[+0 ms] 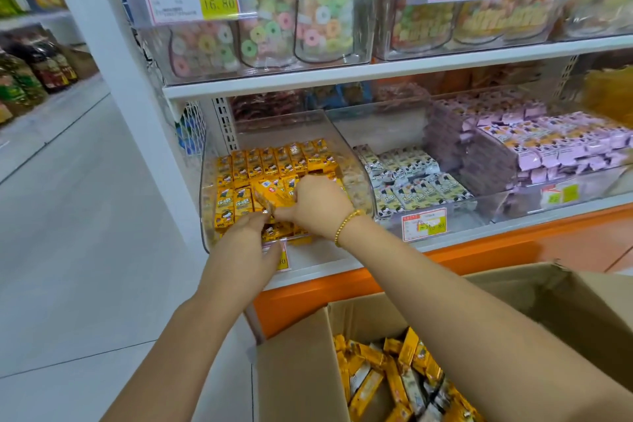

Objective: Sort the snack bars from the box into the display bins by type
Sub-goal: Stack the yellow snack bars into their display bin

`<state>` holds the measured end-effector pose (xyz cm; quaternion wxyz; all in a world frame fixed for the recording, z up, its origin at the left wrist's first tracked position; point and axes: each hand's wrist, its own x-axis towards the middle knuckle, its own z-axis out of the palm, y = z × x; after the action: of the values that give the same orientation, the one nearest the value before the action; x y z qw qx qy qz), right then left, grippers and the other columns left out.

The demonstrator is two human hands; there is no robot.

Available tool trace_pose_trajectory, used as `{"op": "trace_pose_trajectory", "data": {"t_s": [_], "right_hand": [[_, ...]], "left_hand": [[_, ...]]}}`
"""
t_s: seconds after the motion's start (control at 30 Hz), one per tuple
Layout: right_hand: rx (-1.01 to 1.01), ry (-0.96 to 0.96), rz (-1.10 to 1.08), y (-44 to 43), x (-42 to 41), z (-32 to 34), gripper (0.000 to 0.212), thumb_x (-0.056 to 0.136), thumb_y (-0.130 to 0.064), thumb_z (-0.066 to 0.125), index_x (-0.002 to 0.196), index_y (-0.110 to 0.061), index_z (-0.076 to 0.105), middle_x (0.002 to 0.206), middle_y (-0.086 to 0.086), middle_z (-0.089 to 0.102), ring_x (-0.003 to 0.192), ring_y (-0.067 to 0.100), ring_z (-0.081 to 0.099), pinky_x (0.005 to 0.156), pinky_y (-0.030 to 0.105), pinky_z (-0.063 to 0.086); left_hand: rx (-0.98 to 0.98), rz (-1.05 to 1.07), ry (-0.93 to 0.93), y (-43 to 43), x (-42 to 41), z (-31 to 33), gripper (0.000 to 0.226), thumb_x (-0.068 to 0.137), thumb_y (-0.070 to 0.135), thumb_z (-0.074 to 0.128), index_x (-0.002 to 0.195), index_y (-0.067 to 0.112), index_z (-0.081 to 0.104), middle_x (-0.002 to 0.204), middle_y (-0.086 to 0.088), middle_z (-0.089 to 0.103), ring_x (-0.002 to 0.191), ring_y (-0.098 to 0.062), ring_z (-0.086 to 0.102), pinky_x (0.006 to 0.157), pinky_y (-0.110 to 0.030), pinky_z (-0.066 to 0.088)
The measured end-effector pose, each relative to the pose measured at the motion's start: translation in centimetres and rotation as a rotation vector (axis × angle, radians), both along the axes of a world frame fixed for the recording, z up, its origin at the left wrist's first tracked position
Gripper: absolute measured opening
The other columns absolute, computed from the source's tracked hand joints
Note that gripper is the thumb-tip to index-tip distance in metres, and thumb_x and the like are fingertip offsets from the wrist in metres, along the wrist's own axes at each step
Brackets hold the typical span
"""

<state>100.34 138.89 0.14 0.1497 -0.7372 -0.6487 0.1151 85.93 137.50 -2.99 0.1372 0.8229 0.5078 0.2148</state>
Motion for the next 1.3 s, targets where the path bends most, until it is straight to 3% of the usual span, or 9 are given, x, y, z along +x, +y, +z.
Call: {"op": "trace_pose_trajectory", "data": {"t_s": [0.1, 0.23, 0.43, 0.57, 0.83, 1.0, 1.1, 1.2, 1.3], "right_hand": [[0.144, 0.057, -0.072, -0.8, 0.5, 0.8, 0.054, 0.086, -0.051, 0.059, 0.059, -0.012, 0.034, 0.056, 0.001, 0.035, 0.048, 0.015, 0.033, 0.047, 0.029, 0.026], [0.368, -0.029, -0.247, -1.9, 1.9, 1.5, 0.03, 0.092, -0.025, 0.057, 0.109, -0.005, 0.042, 0.093, 0.013, 0.062, 0.085, 0.03, 0.061, 0.06, 0.032, 0.035], [0.221, -0.095, -0.309, -1.5, 2.4, -0.9, 0.034, 0.093, 0.005, 0.038, 0.127, -0.002, 0.037, 0.115, 0.017, 0.058, 0.102, 0.033, 0.06, 0.066, 0.033, 0.038], [0.13, -0.09, -0.318, -1.5, 2.9, -2.3, 0.031, 0.09, 0.005, 0.047, 0.119, -0.004, 0.049, 0.115, 0.015, 0.06, 0.101, 0.031, 0.061, 0.075, 0.034, 0.047], [0.165, -0.06, -0.371, -1.0, 2.4, -2.6, 0.025, 0.096, -0.014, 0.051, 0.119, -0.007, 0.044, 0.108, 0.012, 0.066, 0.098, 0.031, 0.064, 0.07, 0.035, 0.047], [0.228, -0.01, -0.418, -1.3, 2.1, -2.3, 0.033, 0.092, -0.008, 0.051, 0.123, -0.009, 0.041, 0.116, 0.012, 0.06, 0.102, 0.031, 0.062, 0.075, 0.036, 0.049], [0.413, -0.019, -0.375, -2.6, 2.1, -2.4, 0.047, 0.086, -0.014, 0.062, 0.13, -0.013, 0.046, 0.118, 0.011, 0.057, 0.1, 0.031, 0.061, 0.074, 0.036, 0.049], [0.763, -0.057, -0.362, -4.5, 2.8, -2.9, 0.049, 0.069, -0.008, 0.077, 0.116, -0.011, 0.061, 0.097, 0.007, 0.064, 0.085, 0.025, 0.059, 0.059, 0.029, 0.047], [0.892, -0.023, -0.351, -5.9, 3.9, -3.5, 0.039, 0.073, -0.003, 0.075, 0.108, -0.011, 0.062, 0.095, 0.004, 0.063, 0.086, 0.018, 0.05, 0.069, 0.02, 0.038]], "left_hand": [[-0.002, -0.044, -0.016, -0.1, 0.7, 0.1, 0.054, 0.089, 0.028, 0.062, 0.139, 0.014, 0.045, 0.138, -0.004, 0.049, 0.124, -0.02, 0.047, 0.097, -0.027, 0.038], [-0.023, -0.086, 0.019, 0.4, 1.8, -0.1, 0.06, 0.091, 0.034, 0.058, 0.144, 0.014, 0.038, 0.149, -0.003, 0.038, 0.136, -0.018, 0.037, 0.107, -0.028, 0.032], [-0.076, -0.108, 0.169, 1.0, 2.9, -0.7, 0.068, 0.095, 0.041, 0.049, 0.151, 0.012, 0.022, 0.158, -0.001, 0.019, 0.146, -0.016, 0.014, 0.116, -0.03, 0.019], [-0.079, -0.104, 0.182, 1.3, 3.1, -0.6, 0.069, 0.094, 0.043, 0.05, 0.151, 0.014, 0.022, 0.159, 0.001, 0.016, 0.146, -0.015, 0.015, 0.114, -0.03, 0.022], [-0.123, -0.097, 0.198, 1.3, 3.3, -0.4, 0.072, 0.094, 0.049, 0.048, 0.15, 0.011, 0.023, 0.159, -0.002, 0.016, 0.145, -0.017, 0.015, 0.114, -0.031, 0.022], [-0.21, -0.056, 0.099, 2.1, 4.1, 1.4, 0.069, 0.088, 0.053, 0.055, 0.142, 0.013, 0.039, 0.144, -0.006, 0.044, 0.129, -0.022, 0.044, 0.104, -0.036, 0.04], [-0.162, -0.072, 0.052, 4.1, 4.6, 2.2, 0.073, 0.081, 0.041, 0.071, 0.143, 0.019, 0.04, 0.141, -0.004, 0.049, 0.124, -0.021, 0.05, 0.1, -0.033, 0.042], [-0.196, -0.182, 0.126, 6.0, 5.7, 2.2, 0.089, 0.071, 0.039, 0.08, 0.146, 0.023, 0.034, 0.149, -0.003, 0.037, 0.131, -0.02, 0.041, 0.106, -0.033, 0.037], [-0.217, -0.283, 0.284, 7.4, 7.0, 1.4, 0.105, 0.066, 0.042, 0.083, 0.15, 0.023, 0.023, 0.157, -0.005, 0.018, 0.142, -0.022, 0.023, 0.114, -0.033, 0.027]]}}
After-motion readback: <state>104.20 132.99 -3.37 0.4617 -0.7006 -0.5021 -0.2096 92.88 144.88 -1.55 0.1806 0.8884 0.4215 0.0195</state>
